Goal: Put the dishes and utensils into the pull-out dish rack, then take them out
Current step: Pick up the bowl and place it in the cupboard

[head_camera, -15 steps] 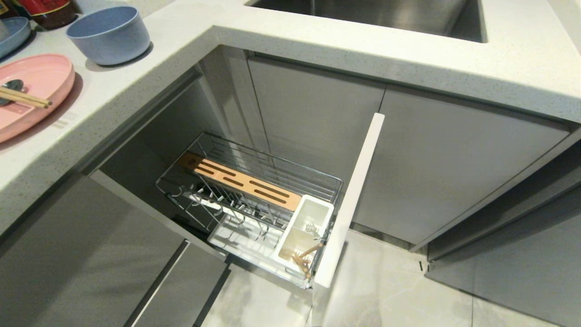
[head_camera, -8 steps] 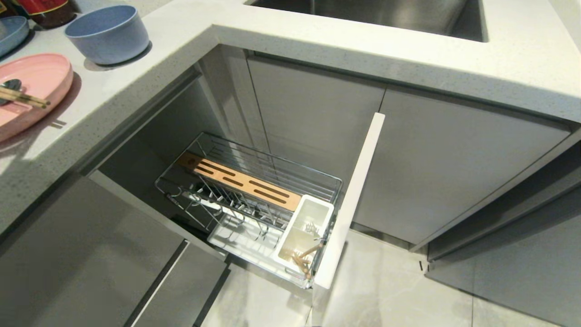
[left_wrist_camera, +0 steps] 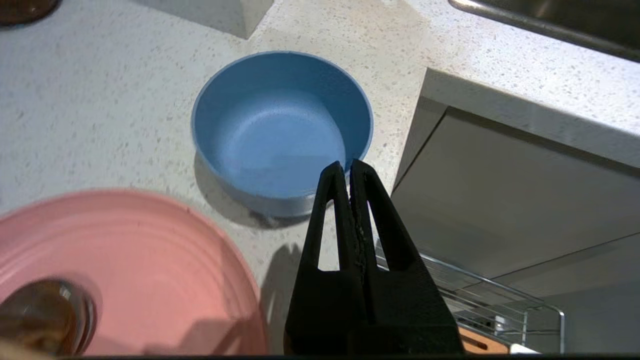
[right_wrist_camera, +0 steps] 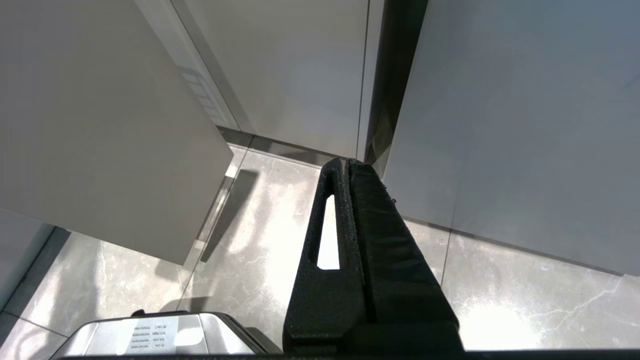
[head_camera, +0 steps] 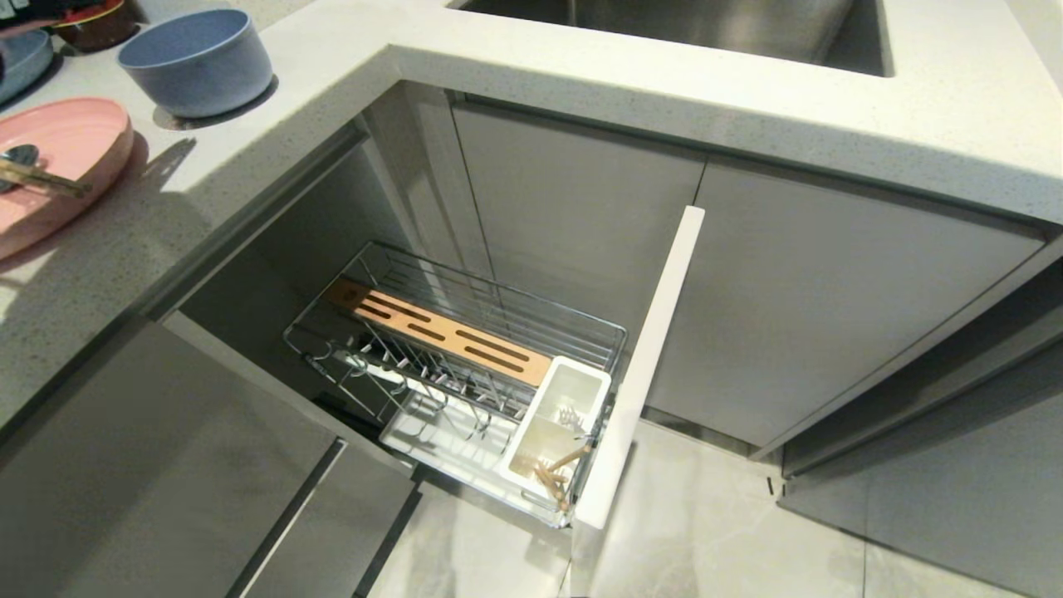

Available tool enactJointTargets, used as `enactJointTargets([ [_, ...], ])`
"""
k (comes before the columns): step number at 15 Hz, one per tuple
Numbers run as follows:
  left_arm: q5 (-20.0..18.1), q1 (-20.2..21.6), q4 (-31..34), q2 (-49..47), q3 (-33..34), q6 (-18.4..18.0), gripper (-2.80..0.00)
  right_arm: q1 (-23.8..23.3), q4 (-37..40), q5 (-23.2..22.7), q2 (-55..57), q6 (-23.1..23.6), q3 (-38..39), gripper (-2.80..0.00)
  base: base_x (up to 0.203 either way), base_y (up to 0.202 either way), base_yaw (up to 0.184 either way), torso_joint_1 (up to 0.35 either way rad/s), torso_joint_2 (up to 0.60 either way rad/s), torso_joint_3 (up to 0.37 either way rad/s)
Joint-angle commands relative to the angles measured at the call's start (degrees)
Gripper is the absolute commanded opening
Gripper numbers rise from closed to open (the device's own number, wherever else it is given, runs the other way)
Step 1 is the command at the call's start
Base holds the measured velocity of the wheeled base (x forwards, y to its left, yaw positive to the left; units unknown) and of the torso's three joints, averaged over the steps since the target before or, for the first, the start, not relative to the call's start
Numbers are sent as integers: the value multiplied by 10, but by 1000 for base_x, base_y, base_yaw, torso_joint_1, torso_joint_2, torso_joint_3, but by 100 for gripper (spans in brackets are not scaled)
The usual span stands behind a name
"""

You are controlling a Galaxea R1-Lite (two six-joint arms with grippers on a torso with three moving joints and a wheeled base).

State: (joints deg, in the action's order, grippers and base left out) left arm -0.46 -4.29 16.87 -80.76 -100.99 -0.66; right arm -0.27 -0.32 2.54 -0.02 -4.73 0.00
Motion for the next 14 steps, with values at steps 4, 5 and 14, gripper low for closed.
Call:
enactJointTargets([
  [4,3,-27,-43,-22,-4,-69,0,0,0,0,-2,0,0,-280,0,0,0,0,0,0],
  [5,3,-34,-40,-28,-11,-70,0,0,0,0,-2,0,0,-280,0,0,0,0,0,0],
  [14,58,-34,73,-84,-107,-126,0,0,0,0,-2,0,0,-280,0,0,0,0,0,0],
])
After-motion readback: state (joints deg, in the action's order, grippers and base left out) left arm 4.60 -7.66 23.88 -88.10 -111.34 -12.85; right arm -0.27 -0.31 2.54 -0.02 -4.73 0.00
